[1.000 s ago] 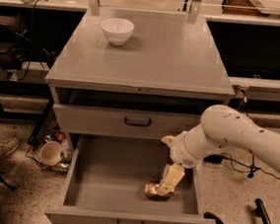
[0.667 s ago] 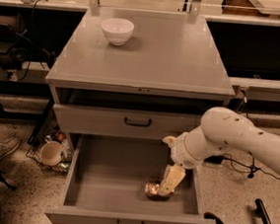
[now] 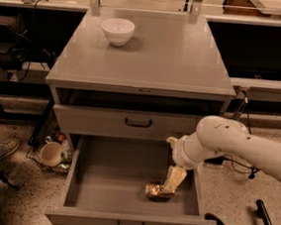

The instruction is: Pick orange can from middle drawer and place on counter

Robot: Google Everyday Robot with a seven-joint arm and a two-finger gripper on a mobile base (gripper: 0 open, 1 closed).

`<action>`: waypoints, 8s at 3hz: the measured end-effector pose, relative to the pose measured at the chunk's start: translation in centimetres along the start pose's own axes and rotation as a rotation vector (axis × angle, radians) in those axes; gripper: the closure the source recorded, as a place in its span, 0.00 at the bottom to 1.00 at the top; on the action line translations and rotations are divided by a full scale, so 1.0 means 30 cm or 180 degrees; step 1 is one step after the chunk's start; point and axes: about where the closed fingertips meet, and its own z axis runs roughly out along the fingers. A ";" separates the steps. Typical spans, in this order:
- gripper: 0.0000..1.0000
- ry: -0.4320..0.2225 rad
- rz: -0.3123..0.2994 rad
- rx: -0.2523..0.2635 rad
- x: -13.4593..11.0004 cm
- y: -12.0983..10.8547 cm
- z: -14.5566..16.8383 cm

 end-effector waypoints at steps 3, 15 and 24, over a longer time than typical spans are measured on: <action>0.00 0.0260 -0.0048 -0.0055 0.165 -0.035 0.229; 1.00 -0.0156 0.0041 -0.0339 0.227 0.120 0.511; 1.00 -0.0732 -0.1030 0.1170 -0.167 -0.285 -0.943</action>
Offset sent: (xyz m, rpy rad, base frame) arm 0.0265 -0.0259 -0.0851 -0.1097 0.0100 -0.0011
